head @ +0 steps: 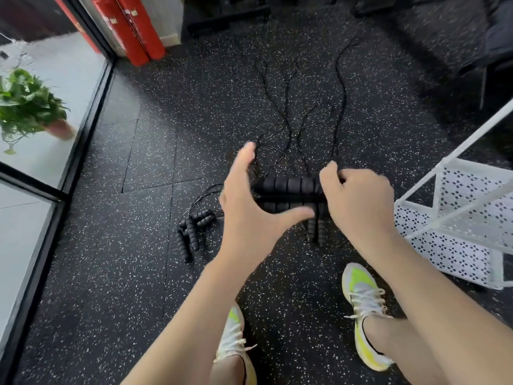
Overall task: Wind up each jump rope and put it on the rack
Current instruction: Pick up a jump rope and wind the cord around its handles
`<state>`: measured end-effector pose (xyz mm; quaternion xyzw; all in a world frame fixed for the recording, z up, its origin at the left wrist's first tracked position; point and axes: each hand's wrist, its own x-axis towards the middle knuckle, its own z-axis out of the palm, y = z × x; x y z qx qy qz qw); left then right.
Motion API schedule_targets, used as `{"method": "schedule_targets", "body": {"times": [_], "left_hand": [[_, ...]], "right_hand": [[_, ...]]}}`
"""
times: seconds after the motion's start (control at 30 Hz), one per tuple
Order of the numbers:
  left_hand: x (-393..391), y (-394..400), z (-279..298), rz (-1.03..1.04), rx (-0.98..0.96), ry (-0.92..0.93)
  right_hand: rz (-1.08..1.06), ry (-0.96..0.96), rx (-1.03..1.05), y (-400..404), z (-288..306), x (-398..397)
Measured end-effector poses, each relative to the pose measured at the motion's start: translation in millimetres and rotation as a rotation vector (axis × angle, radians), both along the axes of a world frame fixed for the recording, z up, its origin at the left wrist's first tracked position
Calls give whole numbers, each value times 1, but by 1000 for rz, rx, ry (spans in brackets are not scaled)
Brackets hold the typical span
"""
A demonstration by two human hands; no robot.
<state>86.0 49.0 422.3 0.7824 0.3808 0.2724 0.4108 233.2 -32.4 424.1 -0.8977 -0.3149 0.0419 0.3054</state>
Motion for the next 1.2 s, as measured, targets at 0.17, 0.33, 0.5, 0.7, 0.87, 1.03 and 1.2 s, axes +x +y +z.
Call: {"method": "schedule_targets", "body": {"times": [0.17, 0.33, 0.5, 0.7, 0.87, 1.03, 1.2], "left_hand": [[-4, -1, -22, -309, 501, 545], [-4, 1, -21, -237, 521, 623], [-14, 14, -15, -149, 448, 551], [-19, 16, -10, -204, 362, 522], [-17, 10, -4, -187, 235, 427], [-11, 3, -1, -64, 100, 364], [-4, 4, -5, 51, -1, 361]], "right_hand": [[123, -181, -123, 0, -19, -15], [211, 127, -87, 2, -12, -20], [397, 607, 83, -7, 13, 3], [596, 698, 140, -13, 15, 20], [632, 775, 259, -14, 9, 25], [491, 1055, 503, -5, -4, 14], [361, 1178, 565, 2, -13, -8]]}}
